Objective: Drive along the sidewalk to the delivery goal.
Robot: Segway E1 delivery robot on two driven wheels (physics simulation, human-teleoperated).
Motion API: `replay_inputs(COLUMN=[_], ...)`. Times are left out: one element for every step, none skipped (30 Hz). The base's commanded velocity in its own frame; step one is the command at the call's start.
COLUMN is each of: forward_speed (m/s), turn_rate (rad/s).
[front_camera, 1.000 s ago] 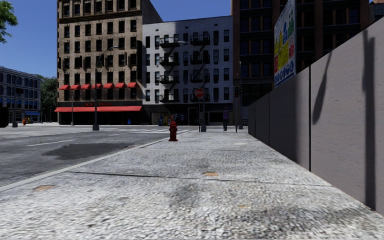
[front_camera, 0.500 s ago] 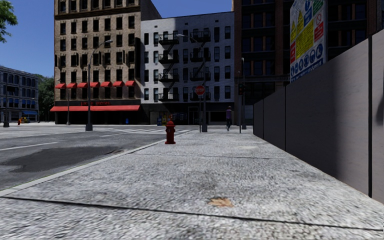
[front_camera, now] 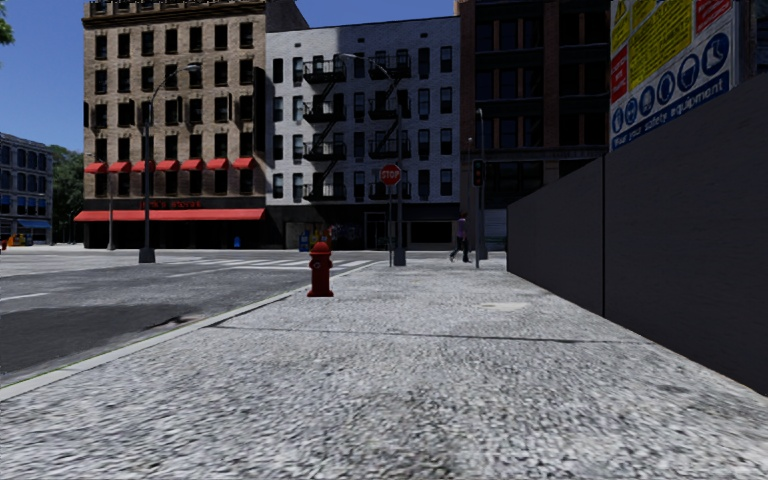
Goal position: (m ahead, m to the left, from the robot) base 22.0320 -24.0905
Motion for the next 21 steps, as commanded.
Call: replay_inputs(forward_speed=[2.00,2.00,2.00,2.00,2.00,2.00,2.00,2.00,2.00,2.00,2.00,2.00,2.00,2.00,2.00,2.00,2.00,2.00,2.00,2.00,2.00], turn_rate=[-0.12,-0.12,-0.04,-0.02,0.00,0.00,0.00,0.00,0.00,0.00,0.00,0.00,0.00,0.00,0.00,0.00,0.00,0.00,0.00,0.00,0.00])
